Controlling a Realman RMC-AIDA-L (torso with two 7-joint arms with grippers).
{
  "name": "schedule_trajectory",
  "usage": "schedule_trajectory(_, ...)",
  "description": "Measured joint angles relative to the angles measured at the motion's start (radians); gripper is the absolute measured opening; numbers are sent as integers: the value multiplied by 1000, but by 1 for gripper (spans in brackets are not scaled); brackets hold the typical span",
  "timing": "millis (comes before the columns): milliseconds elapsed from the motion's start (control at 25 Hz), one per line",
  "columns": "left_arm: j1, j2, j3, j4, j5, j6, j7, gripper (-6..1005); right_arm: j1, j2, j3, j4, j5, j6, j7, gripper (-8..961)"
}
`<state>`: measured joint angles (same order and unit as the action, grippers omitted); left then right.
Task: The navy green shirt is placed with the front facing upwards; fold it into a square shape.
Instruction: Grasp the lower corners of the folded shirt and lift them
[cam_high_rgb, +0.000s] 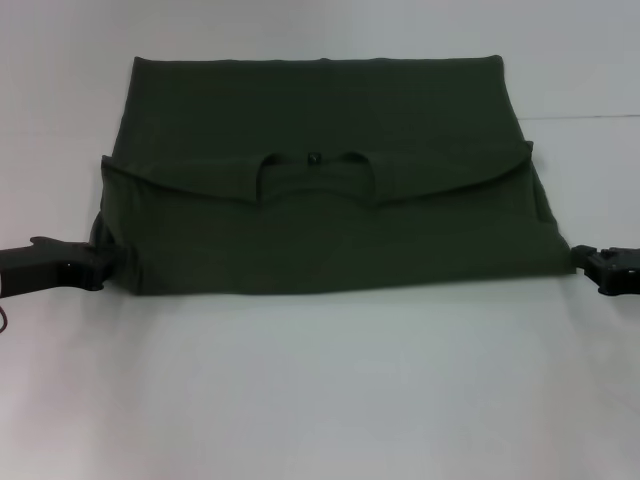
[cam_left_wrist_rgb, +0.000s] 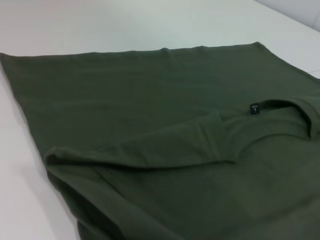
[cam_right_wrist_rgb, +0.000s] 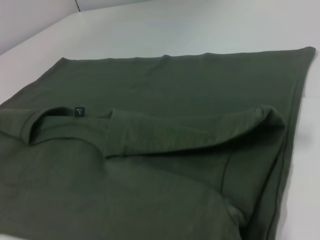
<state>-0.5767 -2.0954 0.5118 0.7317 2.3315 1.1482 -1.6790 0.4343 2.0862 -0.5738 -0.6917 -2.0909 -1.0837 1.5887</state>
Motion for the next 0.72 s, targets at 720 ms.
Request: schedule_trajectory(720, 14, -2, -11, 0, -10, 38, 62, 33, -91, 3, 20, -22, 113, -82, -77, 34)
